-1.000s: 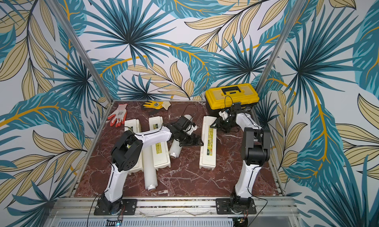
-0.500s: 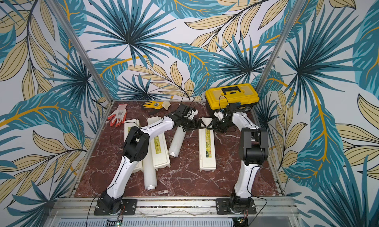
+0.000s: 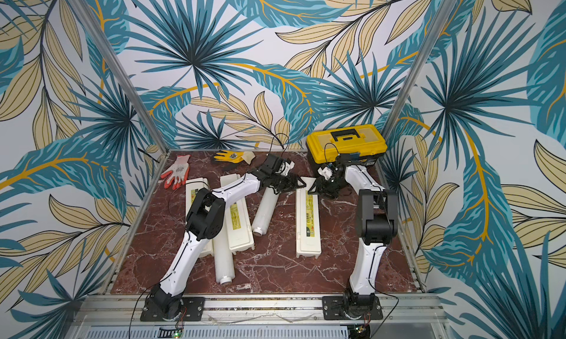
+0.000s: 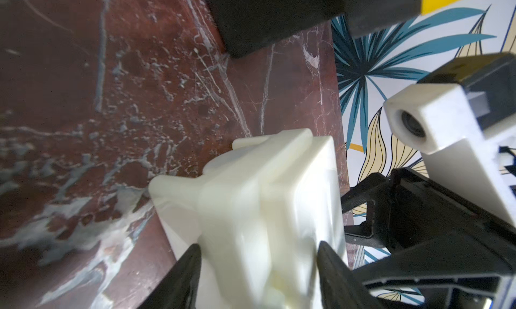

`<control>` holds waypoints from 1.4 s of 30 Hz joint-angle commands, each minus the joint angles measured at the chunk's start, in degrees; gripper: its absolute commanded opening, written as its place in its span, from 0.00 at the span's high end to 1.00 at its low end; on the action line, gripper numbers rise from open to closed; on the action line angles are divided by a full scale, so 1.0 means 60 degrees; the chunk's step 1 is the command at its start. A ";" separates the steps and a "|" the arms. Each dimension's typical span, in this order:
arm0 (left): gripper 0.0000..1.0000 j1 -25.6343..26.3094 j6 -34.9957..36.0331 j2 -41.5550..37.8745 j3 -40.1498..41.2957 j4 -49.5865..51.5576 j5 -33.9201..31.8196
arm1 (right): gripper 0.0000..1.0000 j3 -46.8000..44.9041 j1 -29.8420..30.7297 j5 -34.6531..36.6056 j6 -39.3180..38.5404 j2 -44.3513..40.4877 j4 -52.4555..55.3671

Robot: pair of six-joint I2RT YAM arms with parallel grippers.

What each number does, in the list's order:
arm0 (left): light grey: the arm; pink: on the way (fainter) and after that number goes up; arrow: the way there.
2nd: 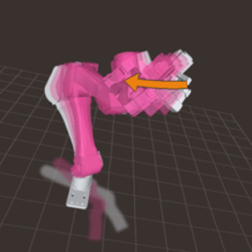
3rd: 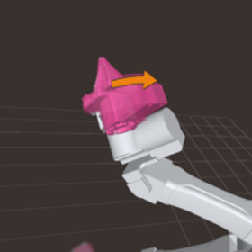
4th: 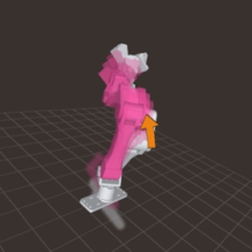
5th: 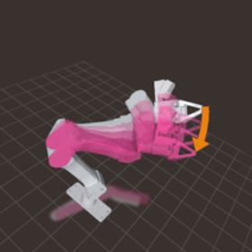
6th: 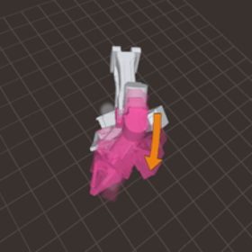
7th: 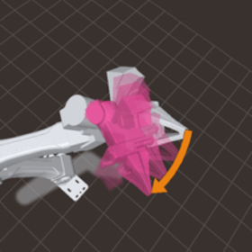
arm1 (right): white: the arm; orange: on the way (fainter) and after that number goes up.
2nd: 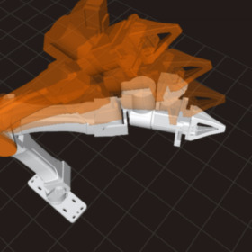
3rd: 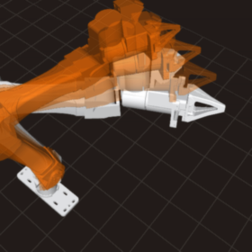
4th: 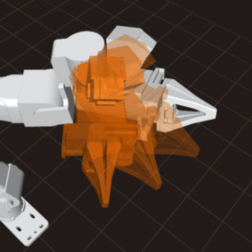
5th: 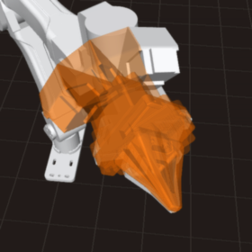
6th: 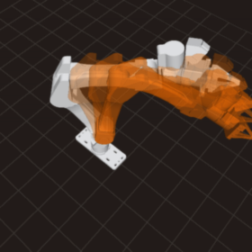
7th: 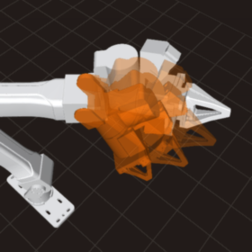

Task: Put plastic wrap rolls into dispensers
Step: Close the lid on the plastic wrap cutting box, then open the lid of the plastic wrap cutting box.

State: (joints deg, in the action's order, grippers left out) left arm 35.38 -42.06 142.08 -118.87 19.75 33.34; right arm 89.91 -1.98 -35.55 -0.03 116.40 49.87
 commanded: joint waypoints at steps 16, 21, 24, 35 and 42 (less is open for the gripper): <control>0.15 0.0752 0.0813 -0.1680 0.1045 0.1993 -0.3213 | 0.18 -0.1935 -0.0337 0.1663 0.1754 -0.2155 -0.1173; 0.13 0.1302 0.0992 -0.2564 0.0988 0.2735 -0.4351 | 0.15 -0.2516 -0.0505 0.2220 0.2316 -0.3427 -0.1385; 0.12 0.1585 0.0868 -0.2940 0.1272 0.3007 -0.4737 | 0.17 -0.3076 -0.0505 0.2881 0.2600 -0.3941 -0.1409; 0.12 0.2391 0.0641 -0.3241 0.1608 0.3604 -0.5016 | 0.24 -0.4812 -0.0250 0.3238 0.2618 -0.4471 -0.2172; 0.10 0.2564 0.0440 -0.3204 0.1739 0.3745 -0.5196 | 0.24 -0.5097 0.0102 0.2991 0.2648 -0.4358 -0.2448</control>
State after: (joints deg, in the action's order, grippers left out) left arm 50.48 -38.83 122.69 -110.34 40.69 3.66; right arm 60.62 -2.15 -16.75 15.27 90.15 36.53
